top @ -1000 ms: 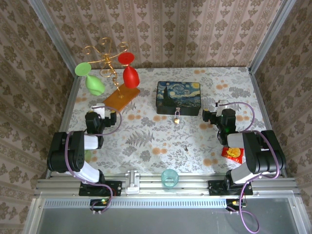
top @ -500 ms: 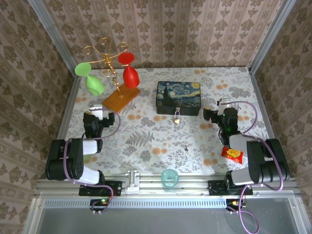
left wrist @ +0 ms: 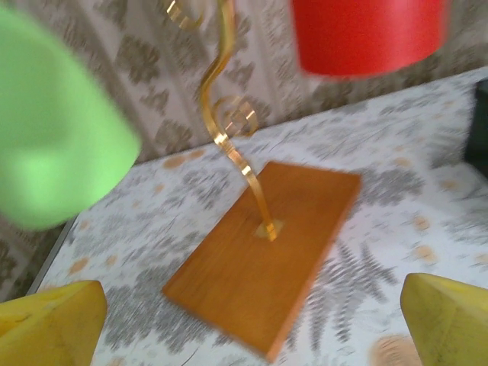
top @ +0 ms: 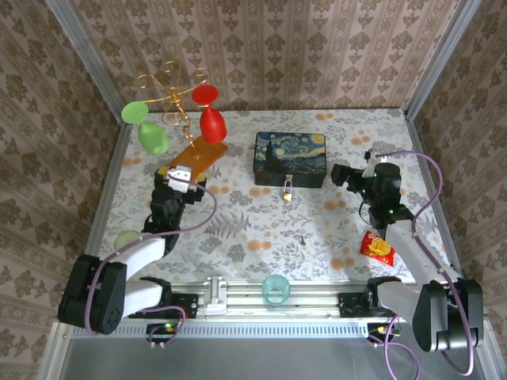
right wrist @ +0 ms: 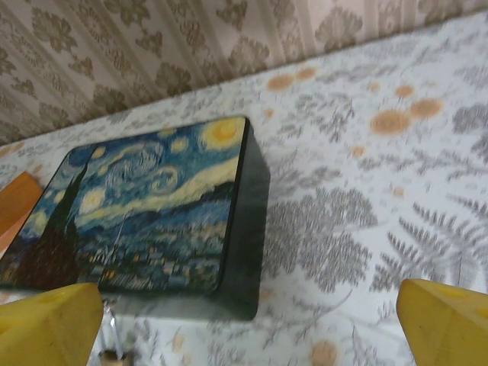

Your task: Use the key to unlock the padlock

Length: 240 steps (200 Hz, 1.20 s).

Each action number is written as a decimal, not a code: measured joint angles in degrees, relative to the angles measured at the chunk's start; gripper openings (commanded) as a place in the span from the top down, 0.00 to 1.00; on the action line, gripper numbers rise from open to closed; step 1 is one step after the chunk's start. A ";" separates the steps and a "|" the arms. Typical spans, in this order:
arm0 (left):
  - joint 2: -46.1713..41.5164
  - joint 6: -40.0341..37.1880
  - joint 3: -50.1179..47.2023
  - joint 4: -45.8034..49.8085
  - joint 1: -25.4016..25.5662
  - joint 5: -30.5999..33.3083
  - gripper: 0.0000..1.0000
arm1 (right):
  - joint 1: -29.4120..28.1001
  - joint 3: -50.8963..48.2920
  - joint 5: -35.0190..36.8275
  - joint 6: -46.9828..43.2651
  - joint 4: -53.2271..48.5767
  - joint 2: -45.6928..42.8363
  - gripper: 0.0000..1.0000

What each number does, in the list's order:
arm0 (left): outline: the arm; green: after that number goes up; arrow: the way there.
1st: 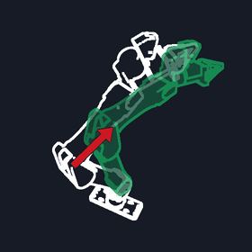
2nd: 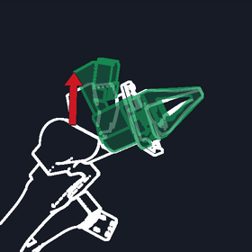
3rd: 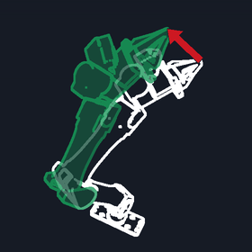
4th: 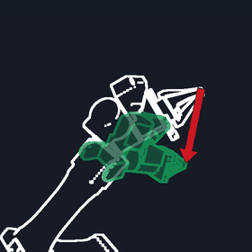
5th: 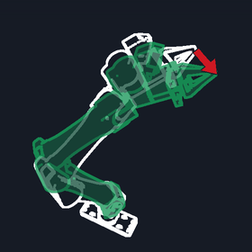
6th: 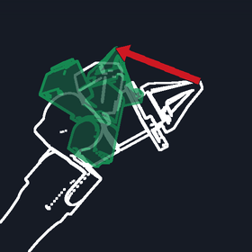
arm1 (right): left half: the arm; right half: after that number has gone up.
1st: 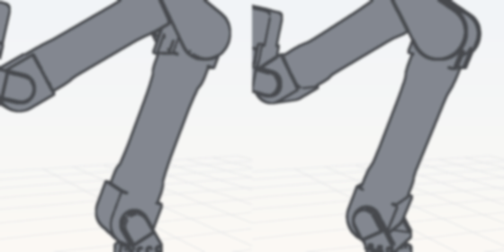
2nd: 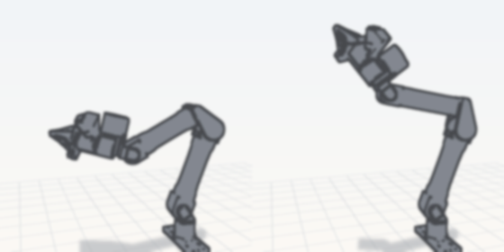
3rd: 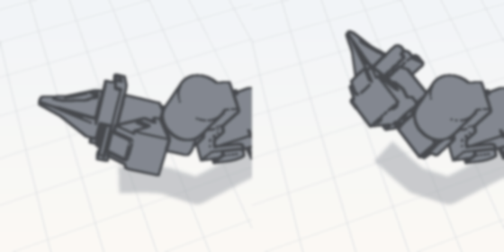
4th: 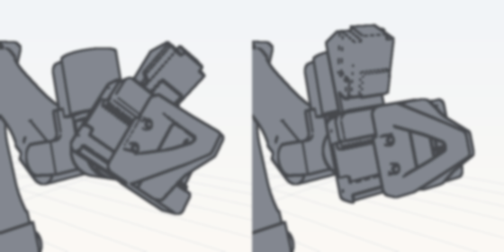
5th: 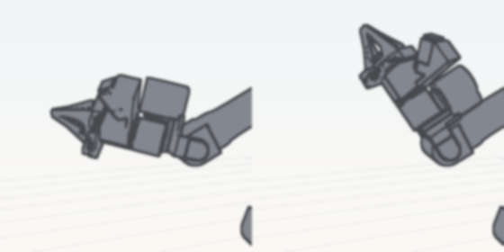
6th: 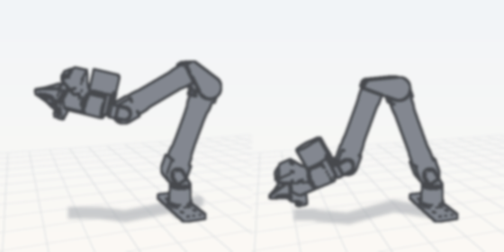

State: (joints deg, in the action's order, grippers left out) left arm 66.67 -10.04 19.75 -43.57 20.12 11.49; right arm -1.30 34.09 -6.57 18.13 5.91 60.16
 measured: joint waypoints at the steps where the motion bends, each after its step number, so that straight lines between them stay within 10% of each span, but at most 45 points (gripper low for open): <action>1: -0.24 0.00 0.15 0.28 0.55 0.24 0.00 | 0.00 0.04 -0.02 0.04 -0.26 -0.07 0.02; 150: 1.97 31.08 10.80 22.23 25.33 -17.77 0.00 | -36.89 0.28 11.06 15.43 -25.68 6.23 0.36; 240: 4.96 39.17 11.89 22.27 29.35 -19.02 0.04 | -43.54 -1.75 14.01 21.29 -23.69 16.63 0.59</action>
State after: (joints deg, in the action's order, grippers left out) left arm 71.64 29.12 31.64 -21.30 49.47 -7.53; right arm -44.84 32.34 7.44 39.42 -17.78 76.79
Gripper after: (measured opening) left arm 0.959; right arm 0.436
